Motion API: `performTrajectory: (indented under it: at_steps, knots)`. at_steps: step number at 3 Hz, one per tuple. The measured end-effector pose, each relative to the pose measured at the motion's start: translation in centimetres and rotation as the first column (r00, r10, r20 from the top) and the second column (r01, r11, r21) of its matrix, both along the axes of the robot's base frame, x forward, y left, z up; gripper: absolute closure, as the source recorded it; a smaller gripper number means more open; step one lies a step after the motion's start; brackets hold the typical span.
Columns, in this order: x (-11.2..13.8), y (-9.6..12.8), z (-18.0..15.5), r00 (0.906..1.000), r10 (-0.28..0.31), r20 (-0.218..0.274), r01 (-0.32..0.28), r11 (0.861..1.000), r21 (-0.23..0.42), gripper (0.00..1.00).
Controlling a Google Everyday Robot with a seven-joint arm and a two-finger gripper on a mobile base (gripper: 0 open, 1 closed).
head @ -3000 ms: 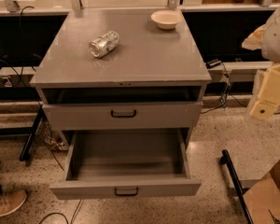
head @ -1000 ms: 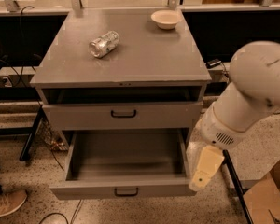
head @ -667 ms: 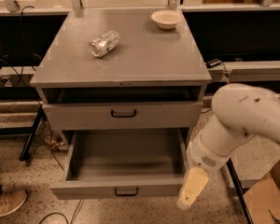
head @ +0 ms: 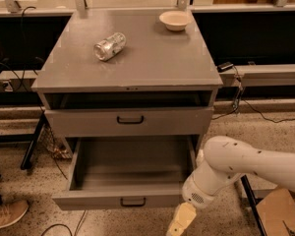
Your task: Close middle drawer
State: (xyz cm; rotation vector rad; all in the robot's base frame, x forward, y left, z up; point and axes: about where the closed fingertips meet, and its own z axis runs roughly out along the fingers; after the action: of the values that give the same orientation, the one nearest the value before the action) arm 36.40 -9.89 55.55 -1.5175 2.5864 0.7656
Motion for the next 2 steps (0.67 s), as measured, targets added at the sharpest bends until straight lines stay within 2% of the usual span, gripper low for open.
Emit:
performTrajectory:
  at_steps: [1, 2]
  knots:
    - [-0.2, 0.2, -0.9, 0.9999, -0.004, -0.014, 0.004, 1.0, 0.008, 0.0]
    - [-0.7, -0.5, -2.7, 0.9985, -0.047, -0.027, 0.047, 0.999, 0.005, 0.0]
